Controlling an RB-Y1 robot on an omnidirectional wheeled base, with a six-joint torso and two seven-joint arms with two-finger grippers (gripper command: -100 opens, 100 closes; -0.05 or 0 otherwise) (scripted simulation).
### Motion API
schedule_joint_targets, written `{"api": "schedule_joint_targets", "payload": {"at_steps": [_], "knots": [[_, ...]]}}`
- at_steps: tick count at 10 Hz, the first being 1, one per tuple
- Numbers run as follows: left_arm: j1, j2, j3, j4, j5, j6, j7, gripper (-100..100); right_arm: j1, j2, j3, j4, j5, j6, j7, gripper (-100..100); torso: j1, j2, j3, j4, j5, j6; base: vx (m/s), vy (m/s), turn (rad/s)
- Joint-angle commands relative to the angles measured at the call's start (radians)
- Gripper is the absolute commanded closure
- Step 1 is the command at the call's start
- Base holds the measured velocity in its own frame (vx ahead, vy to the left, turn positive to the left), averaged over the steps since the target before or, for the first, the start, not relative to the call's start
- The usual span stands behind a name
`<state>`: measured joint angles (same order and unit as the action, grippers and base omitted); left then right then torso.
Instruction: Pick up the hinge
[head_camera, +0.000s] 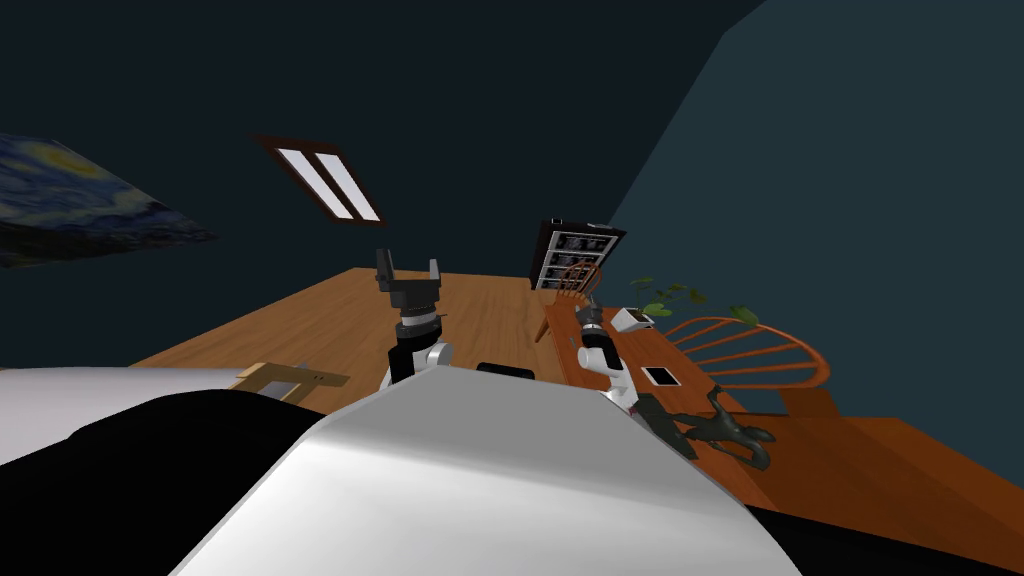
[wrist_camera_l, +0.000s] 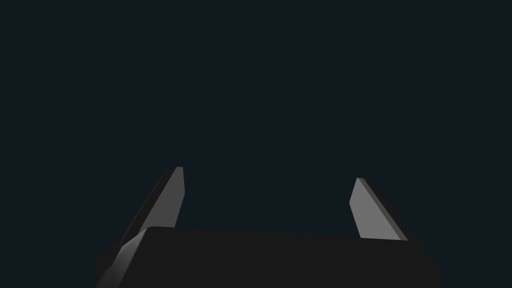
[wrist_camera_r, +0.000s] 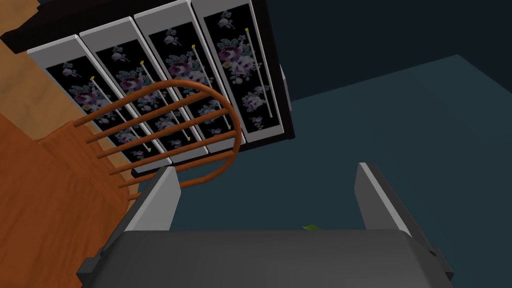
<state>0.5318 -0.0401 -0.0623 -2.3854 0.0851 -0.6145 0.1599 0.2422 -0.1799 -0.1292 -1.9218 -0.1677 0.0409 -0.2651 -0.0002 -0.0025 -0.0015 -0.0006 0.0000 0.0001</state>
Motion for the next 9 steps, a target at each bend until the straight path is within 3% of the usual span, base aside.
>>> {"api": "schedule_joint_targets", "payload": {"at_steps": [1,2,3,6,9], "knots": [[0.000,0.000,0.000,0.000,0.000,0.000,0.000,0,-0.009,-0.007,-0.004,0.029,-0.016,0.025,-0.008,-100,0.000,0.000,0.000,0.000,0.000,0.000,0.028,-0.001,0.036],[0.000,0.000,0.000,0.000,0.000,0.000,0.000,0,-0.038,-0.023,-0.014,0.071,-0.047,0.068,-0.020,-100,0.000,0.000,0.000,0.000,0.000,0.000,0.034,0.000,0.065],[0.000,0.000,0.000,0.000,0.000,0.000,0.000,0,-0.038,-0.023,-0.014,0.082,-0.047,0.073,-0.020,-100,0.000,0.000,0.000,0.000,0.000,0.000,0.029,-0.002,0.036],[0.000,0.000,0.000,0.000,0.000,0.000,0.000,0,-0.095,-0.057,-0.037,0.169,-0.113,0.162,-0.046,-100,0.000,0.001,0.000,0.000,0.000,0.000,0.026,-0.001,0.052],[0.000,0.000,0.000,0.000,0.000,0.000,0.000,0,-0.123,-0.075,-0.050,0.250,-0.147,0.220,-0.060,-100,0.000,0.000,0.000,0.000,0.000,0.000,0.025,-0.003,0.049]]}}
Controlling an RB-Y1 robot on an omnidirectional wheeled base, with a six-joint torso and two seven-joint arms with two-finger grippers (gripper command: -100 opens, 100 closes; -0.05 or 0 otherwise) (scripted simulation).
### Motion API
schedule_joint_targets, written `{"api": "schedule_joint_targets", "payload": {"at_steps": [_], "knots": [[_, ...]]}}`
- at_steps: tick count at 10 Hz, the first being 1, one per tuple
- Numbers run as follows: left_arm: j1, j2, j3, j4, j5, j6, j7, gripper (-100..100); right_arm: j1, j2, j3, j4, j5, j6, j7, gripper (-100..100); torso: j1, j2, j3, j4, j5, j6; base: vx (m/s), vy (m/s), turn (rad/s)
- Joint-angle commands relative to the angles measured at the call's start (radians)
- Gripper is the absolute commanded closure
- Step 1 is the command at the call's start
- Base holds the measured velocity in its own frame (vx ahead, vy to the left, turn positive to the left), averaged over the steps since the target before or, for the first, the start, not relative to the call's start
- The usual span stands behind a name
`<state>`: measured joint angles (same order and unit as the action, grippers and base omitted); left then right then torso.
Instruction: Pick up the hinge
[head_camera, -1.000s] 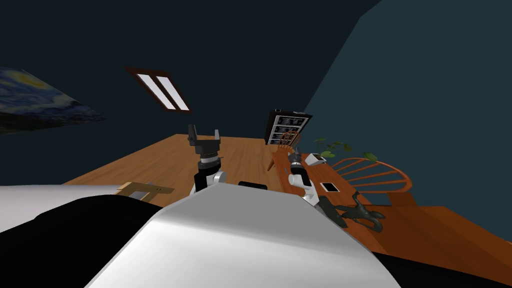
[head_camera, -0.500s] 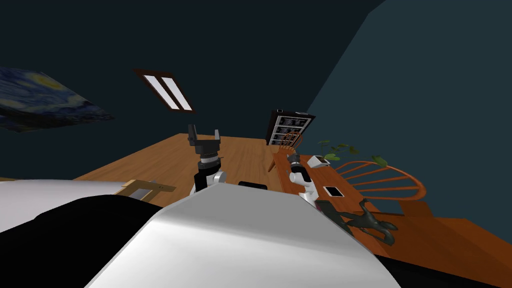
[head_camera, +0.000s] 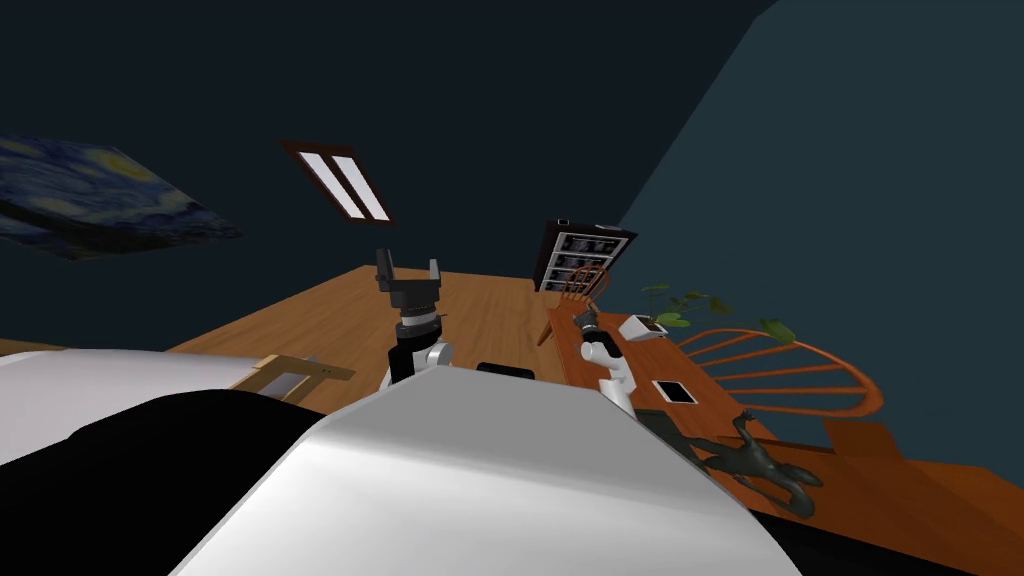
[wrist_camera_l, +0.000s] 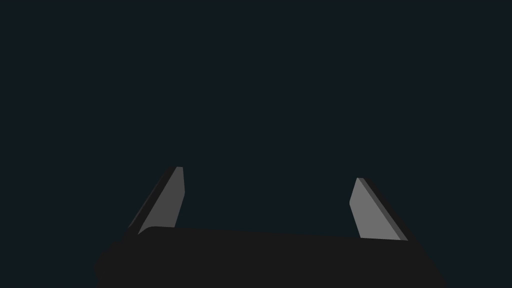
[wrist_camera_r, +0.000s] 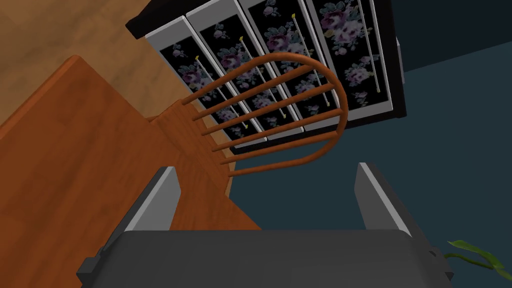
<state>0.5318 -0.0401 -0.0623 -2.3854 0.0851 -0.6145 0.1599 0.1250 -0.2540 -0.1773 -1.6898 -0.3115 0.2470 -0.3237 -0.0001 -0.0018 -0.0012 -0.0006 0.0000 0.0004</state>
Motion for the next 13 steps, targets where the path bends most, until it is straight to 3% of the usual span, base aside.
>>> {"api": "schedule_joint_targets", "payload": {"at_steps": [1,2,3,5,6,7,10,12,13], "knots": [[0.000,0.000,0.000,0.000,0.000,0.000,0.000,0,-0.032,-0.019,-0.015,0.050,-0.038,0.050,-0.015,-100,0.000,0.000,0.000,0.000,0.000,0.000,0.022,0.004,0.060],[0.000,0.000,0.000,0.000,0.000,0.000,0.000,0,-0.032,-0.019,-0.015,0.077,-0.038,0.065,-0.015,-100,0.000,0.000,0.000,0.000,0.000,0.000,0.020,0.000,0.036],[0.000,0.000,0.000,0.000,0.000,0.000,0.000,0,-0.058,-0.038,-0.028,0.116,-0.072,0.100,-0.030,-100,0.000,0.000,0.000,0.000,0.000,0.000,0.029,-0.003,0.080],[0.000,0.000,0.000,0.000,0.000,0.000,0.000,0,-0.058,-0.038,-0.028,0.137,-0.072,0.115,-0.030,-100,0.000,0.000,0.000,0.000,0.000,0.000,0.016,-0.006,0.011],[0.000,0.000,0.000,0.000,0.000,0.000,0.000,0,-0.083,-0.057,-0.042,0.172,-0.107,0.166,-0.044,-100,0.000,0.001,0.001,0.000,0.000,0.000,0.010,0.001,0.061],[0.000,0.000,0.000,0.000,0.000,0.000,0.000,0,-0.083,-0.057,-0.042,0.198,-0.107,0.166,-0.044,-100,0.000,0.001,0.001,0.000,0.000,0.000,0.017,-0.004,0.046],[0.000,0.000,0.000,0.000,0.000,0.000,0.000,0,-0.129,-0.096,-0.070,0.287,-0.177,0.254,-0.074,-100,0.000,0.001,0.000,0.000,0.000,0.000,0.022,-0.007,0.058],[0.000,0.000,0.000,0.000,0.000,0.000,0.000,0,-0.129,-0.096,-0.070,0.320,-0.177,0.266,-0.074,-100,0.000,0.001,0.000,0.000,0.000,0.000,0.011,-0.006,0.014],[0.000,0.000,0.000,0.000,0.000,0.000,0.000,0,-0.150,-0.116,-0.085,0.353,-0.211,0.315,-0.088,-100,0.000,0.001,0.001,0.000,0.000,0.000,0.008,-0.004,0.065]]}}
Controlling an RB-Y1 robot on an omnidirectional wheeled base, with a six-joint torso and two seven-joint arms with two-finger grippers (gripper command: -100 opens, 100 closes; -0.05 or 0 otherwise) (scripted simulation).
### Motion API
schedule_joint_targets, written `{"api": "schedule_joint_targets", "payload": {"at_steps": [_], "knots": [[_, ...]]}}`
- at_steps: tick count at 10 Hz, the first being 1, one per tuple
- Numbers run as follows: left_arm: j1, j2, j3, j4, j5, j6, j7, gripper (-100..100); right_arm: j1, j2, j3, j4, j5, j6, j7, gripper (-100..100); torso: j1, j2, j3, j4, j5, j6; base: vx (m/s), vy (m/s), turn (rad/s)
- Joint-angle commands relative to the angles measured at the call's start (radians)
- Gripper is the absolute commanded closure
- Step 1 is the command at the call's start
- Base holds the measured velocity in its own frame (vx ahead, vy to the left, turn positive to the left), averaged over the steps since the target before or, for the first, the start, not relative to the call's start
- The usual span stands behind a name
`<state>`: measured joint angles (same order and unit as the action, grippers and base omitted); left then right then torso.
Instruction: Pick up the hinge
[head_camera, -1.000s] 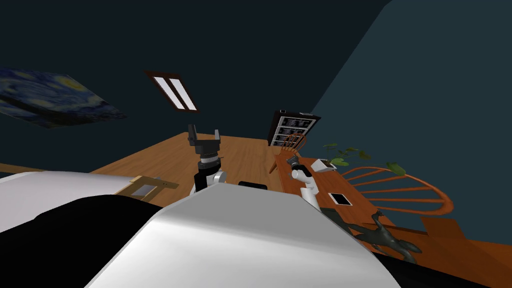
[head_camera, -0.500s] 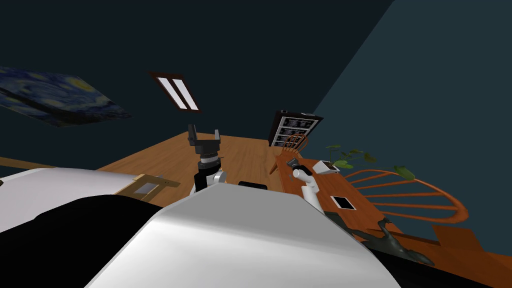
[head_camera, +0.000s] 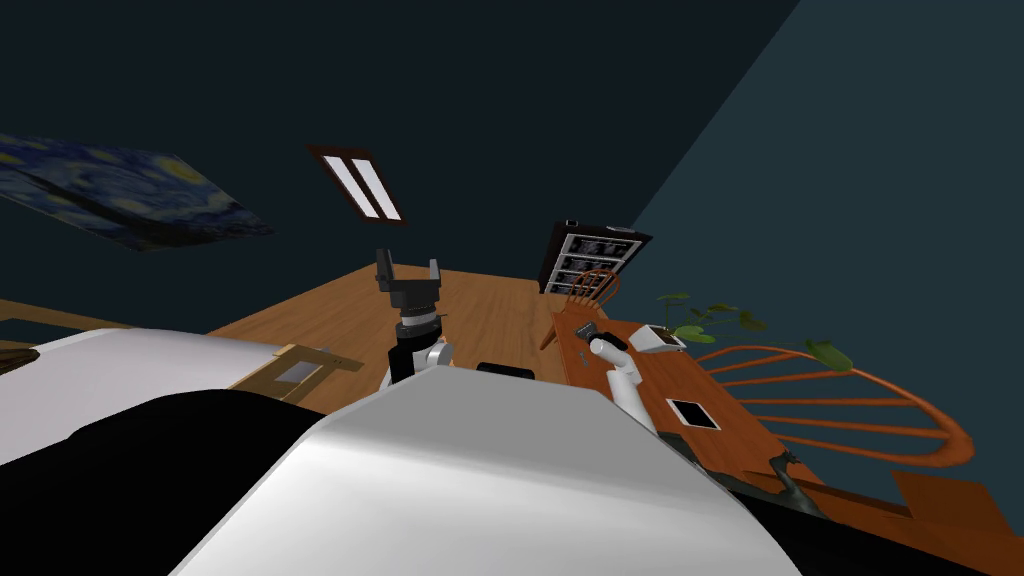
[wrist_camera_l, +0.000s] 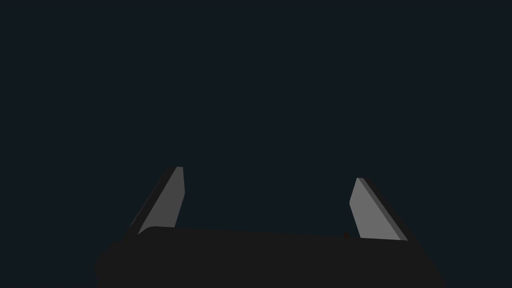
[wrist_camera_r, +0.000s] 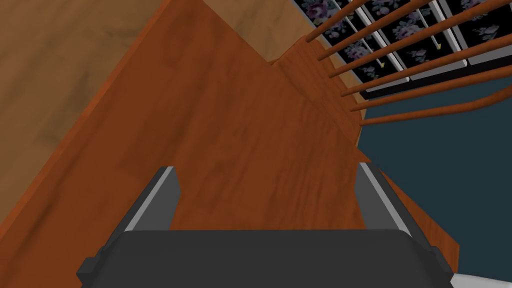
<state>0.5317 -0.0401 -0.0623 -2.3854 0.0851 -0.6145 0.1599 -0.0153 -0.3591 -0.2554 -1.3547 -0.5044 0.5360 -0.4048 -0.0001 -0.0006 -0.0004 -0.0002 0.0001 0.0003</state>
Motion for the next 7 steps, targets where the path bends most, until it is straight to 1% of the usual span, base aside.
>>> {"api": "schedule_joint_targets", "payload": {"at_steps": [1,2,3,4,5,6,7], "knots": [[0.000,0.000,0.000,0.000,0.000,0.000,0.000,0,-0.010,-0.011,-0.007,0.047,-0.018,0.026,-0.007,-100,0.000,0.000,0.000,0.000,0.000,0.000,0.012,-0.007,0.042],[0.000,0.000,0.000,0.000,0.000,0.000,0.000,0,-0.029,-0.031,-0.021,0.095,-0.052,0.059,-0.022,-100,0.000,0.000,0.000,0.000,0.000,0.000,0.017,-0.010,0.064],[0.000,0.000,0.000,0.000,0.000,0.000,0.000,0,-0.029,-0.031,-0.021,0.108,-0.052,0.074,-0.022,-100,0.000,0.000,0.000,0.000,0.000,0.000,0.014,-0.009,0.032],[0.000,0.000,0.000,0.000,0.000,0.000,0.000,0,-0.048,-0.051,-0.036,0.141,-0.085,0.111,-0.037,-100,0.000,0.000,0.000,0.000,0.000,0.000,0.013,-0.008,0.084],[0.000,0.000,0.000,0.000,0.000,0.000,0.000,0,-0.048,-0.051,-0.036,0.169,-0.085,0.122,-0.037,-100,0.000,0.000,0.000,0.000,0.000,0.000,0.011,-0.008,0.001],[0.000,0.000,0.000,0.000,0.000,0.000,0.000,0,-0.064,-0.071,-0.051,0.202,-0.118,0.158,-0.051,-100,0.000,0.000,0.000,0.000,0.000,0.000,0.009,-0.009,0.069],[0.000,0.000,0.000,0.000,0.000,0.000,0.000,0,-0.064,-0.071,-0.051,0.229,-0.118,0.168,-0.051,-100,0.000,0.000,0.000,0.000,0.000,0.000,0.008,-0.010,0.033]]}}
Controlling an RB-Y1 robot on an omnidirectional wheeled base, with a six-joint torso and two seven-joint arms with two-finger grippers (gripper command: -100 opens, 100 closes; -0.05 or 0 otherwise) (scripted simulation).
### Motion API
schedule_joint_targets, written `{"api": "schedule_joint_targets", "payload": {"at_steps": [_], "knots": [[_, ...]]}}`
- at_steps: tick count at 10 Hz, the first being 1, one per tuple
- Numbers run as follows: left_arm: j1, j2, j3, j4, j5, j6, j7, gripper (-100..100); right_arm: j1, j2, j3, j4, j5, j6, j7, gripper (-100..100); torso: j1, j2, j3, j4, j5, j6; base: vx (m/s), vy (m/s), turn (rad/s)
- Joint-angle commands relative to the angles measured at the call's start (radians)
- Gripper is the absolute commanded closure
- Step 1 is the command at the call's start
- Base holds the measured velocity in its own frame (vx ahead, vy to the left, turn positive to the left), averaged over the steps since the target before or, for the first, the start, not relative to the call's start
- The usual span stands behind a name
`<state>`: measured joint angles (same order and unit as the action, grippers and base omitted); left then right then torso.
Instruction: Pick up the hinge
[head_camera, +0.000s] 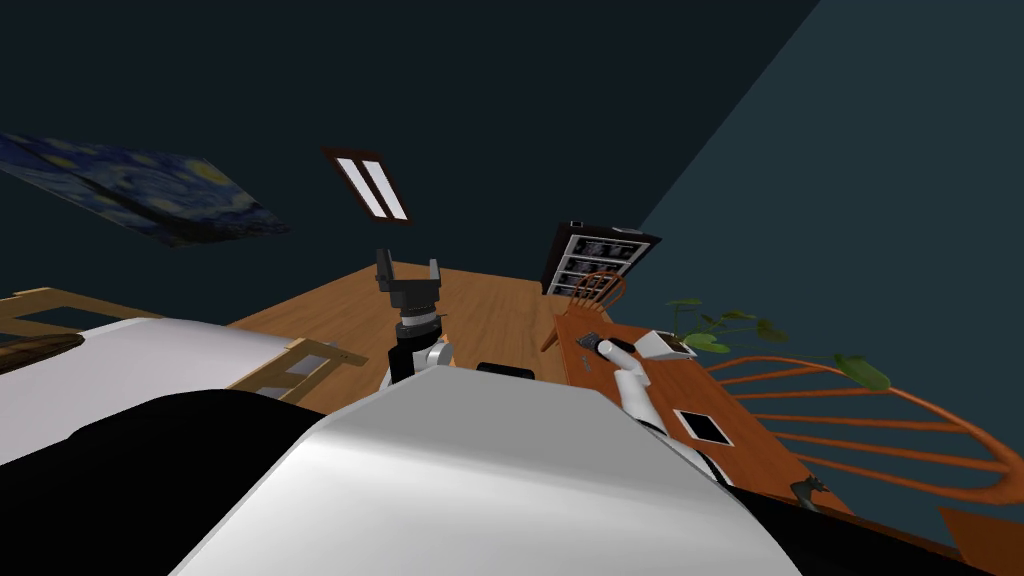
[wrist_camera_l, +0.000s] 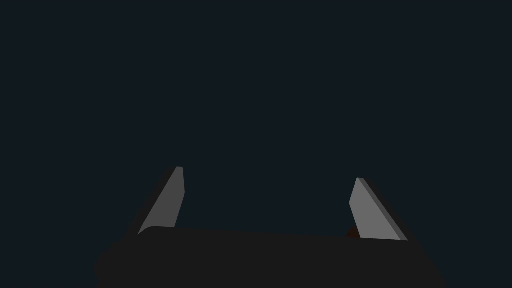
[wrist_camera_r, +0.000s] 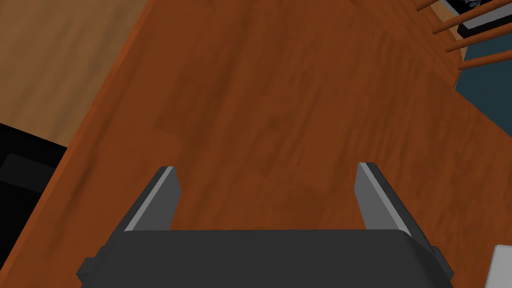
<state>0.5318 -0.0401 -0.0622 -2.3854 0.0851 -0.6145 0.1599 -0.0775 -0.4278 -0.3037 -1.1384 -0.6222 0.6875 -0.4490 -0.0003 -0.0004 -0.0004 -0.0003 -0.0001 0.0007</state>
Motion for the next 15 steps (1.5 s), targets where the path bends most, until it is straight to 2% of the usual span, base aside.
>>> {"api": "schedule_joint_targets", "payload": {"at_steps": [1,4,5,6,7,8,9,10,11,12,14,15], "knots": [[0.000,0.000,0.000,0.000,0.000,0.000,0.000,0,-0.017,-0.022,-0.018,0.050,-0.032,0.050,-0.021,-100,0.000,0.000,0.000,0.000,0.000,0.000,0.010,-0.010,0.048],[0.000,0.000,0.000,0.000,0.000,0.000,0.000,0,-0.031,-0.042,-0.033,0.123,-0.063,0.104,-0.035,-100,0.000,0.000,0.000,0.000,0.000,0.000,0.007,-0.011,0.043],[0.000,0.000,0.000,0.000,0.000,0.000,0.000,0,-0.043,-0.061,-0.047,0.165,-0.093,0.144,-0.049,-100,0.000,0.000,0.000,0.000,0.000,0.000,0.005,-0.010,0.057],[0.000,0.000,0.000,0.000,0.000,0.000,0.000,0,-0.043,-0.061,-0.047,0.185,-0.093,0.145,-0.049,-100,0.000,0.000,0.000,0.000,0.000,0.000,0.004,-0.011,0.025],[0.000,0.000,0.000,0.000,0.000,0.000,0.000,0,-0.054,-0.080,-0.061,0.212,-0.121,0.185,-0.062,-100,0.000,0.000,0.000,0.000,0.000,0.000,0.004,-0.010,0.053],[0.000,0.000,0.000,0.000,0.000,0.000,0.000,0,-0.054,-0.080,-0.061,0.237,-0.121,0.185,-0.062,-100,0.000,0.000,0.000,0.000,0.000,0.000,0.003,-0.010,0.027],[0.000,0.000,0.000,0.000,0.000,0.000,0.000,0,-0.063,-0.097,-0.075,0.264,-0.148,0.222,-0.075,-100,0.000,0.001,0.000,0.000,0.000,0.000,0.000,-0.011,0.043],[0.000,0.000,0.000,0.000,0.000,0.000,0.000,0,-0.063,-0.097,-0.075,0.290,-0.148,0.222,-0.075,-100,0.000,0.001,0.000,0.000,0.000,0.000,0.001,-0.011,0.031],[0.000,0.000,0.000,0.000,0.000,0.000,0.000,0,-0.071,-0.114,-0.088,0.325,-0.174,0.257,-0.086,-100,0.000,0.001,0.000,0.000,0.000,0.000,0.000,-0.010,0.057],[0.000,0.000,0.000,0.000,0.000,0.000,0.000,0,-0.071,-0.114,-0.088,0.339,-0.174,0.257,-0.086,-100,0.000,0.001,0.000,0.000,0.000,0.000,0.000,-0.009,0.021],[0.000,0.000,0.000,0.000,0.000,0.000,0.000,0,-0.084,-0.145,-0.113,0.412,-0.220,0.319,-0.108,-100,0.000,0.001,0.001,0.000,0.000,0.000,-0.002,-0.012,0.045],[0.000,0.000,0.000,0.000,0.000,0.000,0.000,0,-0.084,-0.145,-0.113,0.427,-0.220,0.319,-0.108,-100,0.000,0.001,0.001,0.000,0.000,0.000,-0.002,-0.015,0.028]]}}
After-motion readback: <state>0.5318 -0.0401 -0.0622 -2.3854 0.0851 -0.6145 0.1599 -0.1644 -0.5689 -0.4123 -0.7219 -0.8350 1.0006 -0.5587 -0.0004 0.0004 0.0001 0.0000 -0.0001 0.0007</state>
